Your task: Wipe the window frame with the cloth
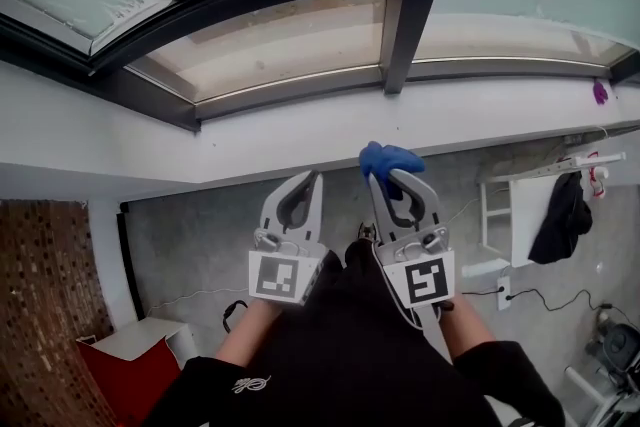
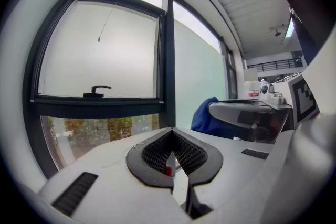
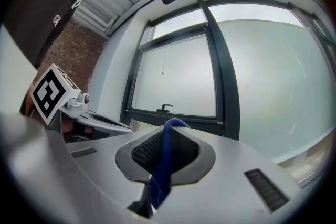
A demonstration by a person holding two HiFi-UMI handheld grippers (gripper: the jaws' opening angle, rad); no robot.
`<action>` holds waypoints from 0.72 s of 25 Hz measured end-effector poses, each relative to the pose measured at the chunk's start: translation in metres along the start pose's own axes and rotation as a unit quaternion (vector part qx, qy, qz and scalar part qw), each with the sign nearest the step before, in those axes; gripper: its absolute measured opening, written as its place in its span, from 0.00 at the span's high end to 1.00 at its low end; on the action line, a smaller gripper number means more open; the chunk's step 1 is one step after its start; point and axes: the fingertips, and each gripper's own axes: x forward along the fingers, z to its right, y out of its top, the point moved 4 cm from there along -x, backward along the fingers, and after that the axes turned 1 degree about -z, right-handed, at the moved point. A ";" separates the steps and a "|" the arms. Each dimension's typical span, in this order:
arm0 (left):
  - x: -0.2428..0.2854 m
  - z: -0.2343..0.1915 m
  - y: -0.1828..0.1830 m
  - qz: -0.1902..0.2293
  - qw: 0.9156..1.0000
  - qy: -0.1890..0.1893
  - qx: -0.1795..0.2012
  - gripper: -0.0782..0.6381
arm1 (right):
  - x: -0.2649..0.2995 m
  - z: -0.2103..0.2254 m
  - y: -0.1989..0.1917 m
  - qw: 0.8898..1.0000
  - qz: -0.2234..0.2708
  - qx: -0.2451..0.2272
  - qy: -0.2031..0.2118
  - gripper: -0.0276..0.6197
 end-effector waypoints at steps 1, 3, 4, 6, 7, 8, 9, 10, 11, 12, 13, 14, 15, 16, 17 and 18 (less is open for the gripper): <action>-0.006 -0.001 0.002 0.004 1.000 -0.003 0.000 0.89 | 0.001 -0.007 0.004 1.000 0.002 -0.004 0.003 0.92; -0.018 -0.007 0.007 0.009 1.000 -0.010 0.002 0.89 | 0.005 -0.023 0.012 1.000 0.004 -0.014 0.007 0.92; -0.023 -0.011 0.010 0.011 1.000 -0.012 0.001 0.89 | 0.008 -0.032 0.017 1.000 0.006 -0.020 0.009 0.92; -0.033 -0.022 0.016 0.019 1.000 -0.015 -0.004 0.89 | 0.016 -0.049 0.028 0.999 0.011 -0.032 0.013 0.92; -0.037 -0.027 0.019 0.025 1.000 -0.015 -0.006 0.89 | 0.020 -0.058 0.033 0.999 0.015 -0.034 0.013 0.92; -0.041 -0.032 0.022 0.033 0.999 -0.013 -0.007 0.88 | 0.025 -0.065 0.037 0.999 0.019 -0.032 0.012 0.92; -0.046 -0.036 0.024 0.039 0.999 -0.009 -0.009 0.88 | 0.028 -0.072 0.040 0.999 0.022 -0.029 0.009 0.92; -0.050 -0.040 0.024 0.044 0.999 -0.005 -0.012 0.88 | 0.031 -0.078 0.042 0.999 0.023 -0.026 0.006 0.92; -0.055 -0.044 0.025 0.048 0.999 -0.002 -0.015 0.89 | 0.033 -0.084 0.043 0.999 0.022 -0.025 0.005 0.92; -0.059 -0.047 0.025 0.053 0.998 -0.001 -0.016 0.88 | 0.034 -0.090 0.044 0.999 0.021 -0.028 0.007 0.92; -0.063 -0.050 0.026 0.059 0.998 -0.001 -0.015 0.88 | 0.036 -0.095 0.044 0.999 0.019 -0.034 0.009 0.92; -0.065 -0.053 0.027 0.064 0.998 0.000 -0.013 0.89 | 0.037 -0.100 0.044 0.999 0.017 -0.041 0.012 0.92; -0.068 -0.055 0.027 0.069 0.998 0.001 -0.011 0.89 | 0.039 -0.105 0.045 0.999 0.016 -0.046 0.013 0.92; -0.070 -0.057 0.028 0.073 0.997 0.002 -0.012 0.89 | 0.041 -0.109 0.045 0.998 0.018 -0.050 0.014 0.92; -0.072 -0.059 0.029 0.077 0.997 0.003 -0.014 0.89 | 0.042 -0.114 0.046 0.998 0.019 -0.054 0.014 0.92; -0.075 -0.060 0.029 0.080 0.997 0.003 -0.015 0.89 | 0.042 -0.119 0.045 0.998 0.018 -0.058 0.014 0.92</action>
